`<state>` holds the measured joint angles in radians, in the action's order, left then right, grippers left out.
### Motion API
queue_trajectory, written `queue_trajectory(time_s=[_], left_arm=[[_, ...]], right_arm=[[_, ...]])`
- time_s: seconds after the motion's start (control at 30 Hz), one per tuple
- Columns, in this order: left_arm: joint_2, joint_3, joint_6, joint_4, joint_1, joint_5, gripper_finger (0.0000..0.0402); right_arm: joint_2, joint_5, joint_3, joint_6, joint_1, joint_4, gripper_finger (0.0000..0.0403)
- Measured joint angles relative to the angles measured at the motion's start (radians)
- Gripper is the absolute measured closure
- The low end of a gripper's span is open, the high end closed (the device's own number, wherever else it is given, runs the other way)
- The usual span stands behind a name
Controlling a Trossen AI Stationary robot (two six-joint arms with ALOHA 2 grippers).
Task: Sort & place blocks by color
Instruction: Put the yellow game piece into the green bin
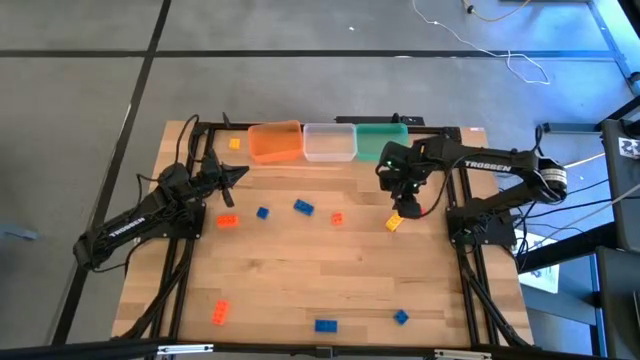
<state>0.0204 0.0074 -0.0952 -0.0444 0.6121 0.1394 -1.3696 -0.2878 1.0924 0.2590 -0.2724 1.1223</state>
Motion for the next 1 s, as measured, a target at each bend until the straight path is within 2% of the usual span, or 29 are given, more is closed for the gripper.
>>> queue_trajectory(time_s=[0.27,0.53,0.77,1.0], left_arm=[[0.0,0.0,0.0,0.0,0.0,0.0,0.0401],[0.0,0.0,0.0,0.0,0.0,0.0,0.0401],[0.0,0.0,0.0,0.0,0.0,0.0,0.0401],[0.0,0.0,0.0,0.0,0.0,0.0,0.0401]], right_arm=[[-0.033,0.018,-0.008,0.248,0.093,0.026,0.0196],[-0.05,0.13,-0.081,0.426,0.179,-0.008,0.0195],[-0.05,0.143,-0.175,0.431,0.221,-0.125,0.0195],[-0.05,0.242,-0.275,0.453,0.253,-0.265,0.0195]])
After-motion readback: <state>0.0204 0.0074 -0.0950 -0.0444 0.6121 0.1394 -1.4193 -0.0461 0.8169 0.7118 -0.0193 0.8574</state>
